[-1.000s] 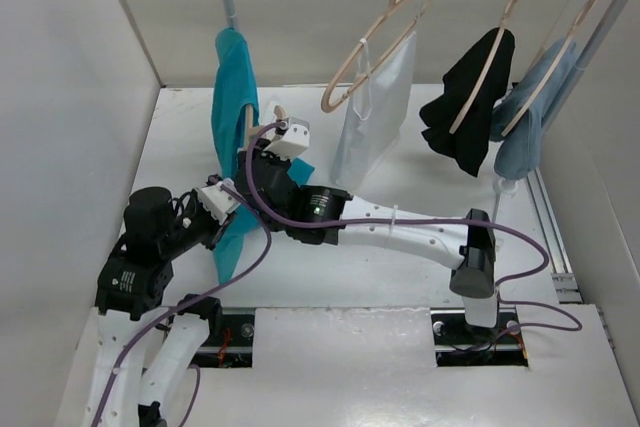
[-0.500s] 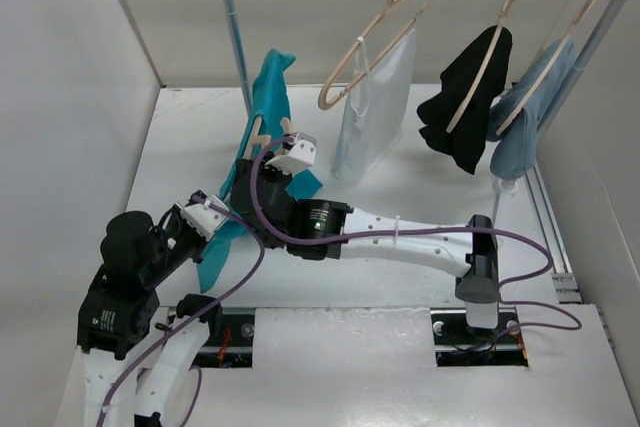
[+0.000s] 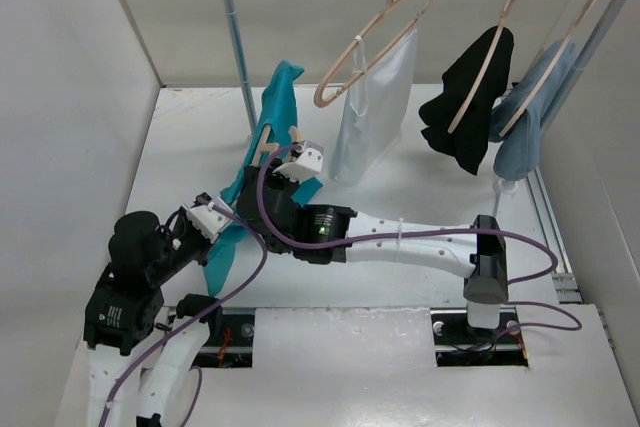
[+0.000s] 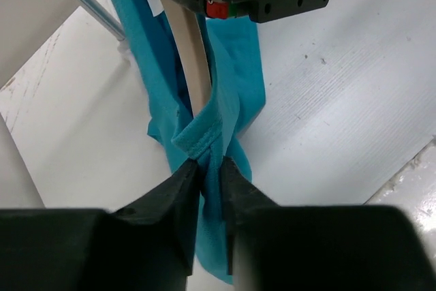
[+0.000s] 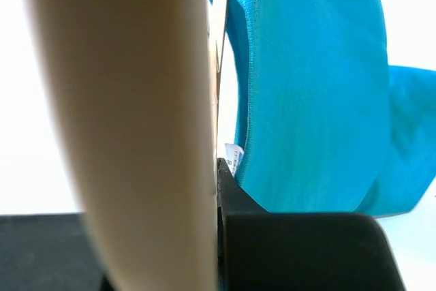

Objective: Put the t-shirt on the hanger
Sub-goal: Hang the hanger with tshirt onto the clothesline

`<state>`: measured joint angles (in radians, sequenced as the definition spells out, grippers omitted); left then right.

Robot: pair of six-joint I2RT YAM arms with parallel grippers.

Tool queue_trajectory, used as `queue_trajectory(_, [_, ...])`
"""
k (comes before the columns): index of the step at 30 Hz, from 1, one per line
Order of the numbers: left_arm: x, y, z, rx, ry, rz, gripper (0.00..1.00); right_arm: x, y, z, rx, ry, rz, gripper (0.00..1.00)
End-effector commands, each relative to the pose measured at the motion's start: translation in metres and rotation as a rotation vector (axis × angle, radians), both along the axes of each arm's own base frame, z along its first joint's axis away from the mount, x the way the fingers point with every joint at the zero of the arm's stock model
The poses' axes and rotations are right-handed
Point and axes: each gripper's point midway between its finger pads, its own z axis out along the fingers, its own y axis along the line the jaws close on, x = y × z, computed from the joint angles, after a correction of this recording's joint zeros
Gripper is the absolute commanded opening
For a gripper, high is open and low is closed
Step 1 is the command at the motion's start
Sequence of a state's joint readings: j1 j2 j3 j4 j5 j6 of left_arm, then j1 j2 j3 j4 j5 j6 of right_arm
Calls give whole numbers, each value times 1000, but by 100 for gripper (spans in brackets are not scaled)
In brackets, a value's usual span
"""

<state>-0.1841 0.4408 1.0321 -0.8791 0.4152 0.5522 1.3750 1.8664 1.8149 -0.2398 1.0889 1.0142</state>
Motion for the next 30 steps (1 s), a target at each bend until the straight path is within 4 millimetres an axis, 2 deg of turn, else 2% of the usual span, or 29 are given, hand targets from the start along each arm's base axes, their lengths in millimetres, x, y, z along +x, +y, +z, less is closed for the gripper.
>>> queue_trajectory(1, [22, 5, 26, 35, -162, 21, 12, -24, 1, -2, -54, 16, 92, 0])
queue_trajectory(2, [22, 3, 21, 33, -149, 8, 19, -24, 1, 8, -31, 12, 92, 0])
queue_trajectory(3, [23, 1, 16, 40, -141, -4, 36, -24, 4, 8, -20, 15, 90, 0])
queue_trajectory(7, [25, -7, 1, 28, -110, -48, 64, -24, 6, 21, 30, 10, 89, 0])
queue_trajectory(10, [31, -5, -12, 45, -96, -35, 64, -24, 8, 24, 53, 9, 88, 0])
queue_trajectory(11, [35, -3, -11, 51, -101, -21, 64, -24, 7, 19, 43, 11, 88, 0])
queue_trajectory(13, [38, 1, -24, 65, -72, -2, 64, -24, 8, 15, 44, 17, 86, 0])
queue_trajectory(14, [39, 2, -24, 69, -72, 8, 64, -24, 5, 20, 53, 16, 86, 0])
queue_trajectory(18, [35, -9, -37, 68, -39, -70, 66, -24, 8, 15, 51, 20, 85, 0])
queue_trajectory(21, [34, -10, -36, 74, -45, -84, 71, -25, 10, 18, 60, 21, 94, 0])
queue_trajectory(25, [29, -15, -49, 102, -24, -143, 77, -21, 12, 14, 59, 24, 95, 0])
queue_trajectory(27, [35, -11, -54, 110, -15, -114, 73, -21, 12, 14, 59, 24, 95, 0])
queue_trajectory(28, [38, -9, -52, 103, -23, -90, 52, -21, 12, 14, 59, 24, 95, 0])
queue_trajectory(30, [46, -5, -45, 85, -44, -38, 31, -22, 14, 9, 48, 30, 104, 0])
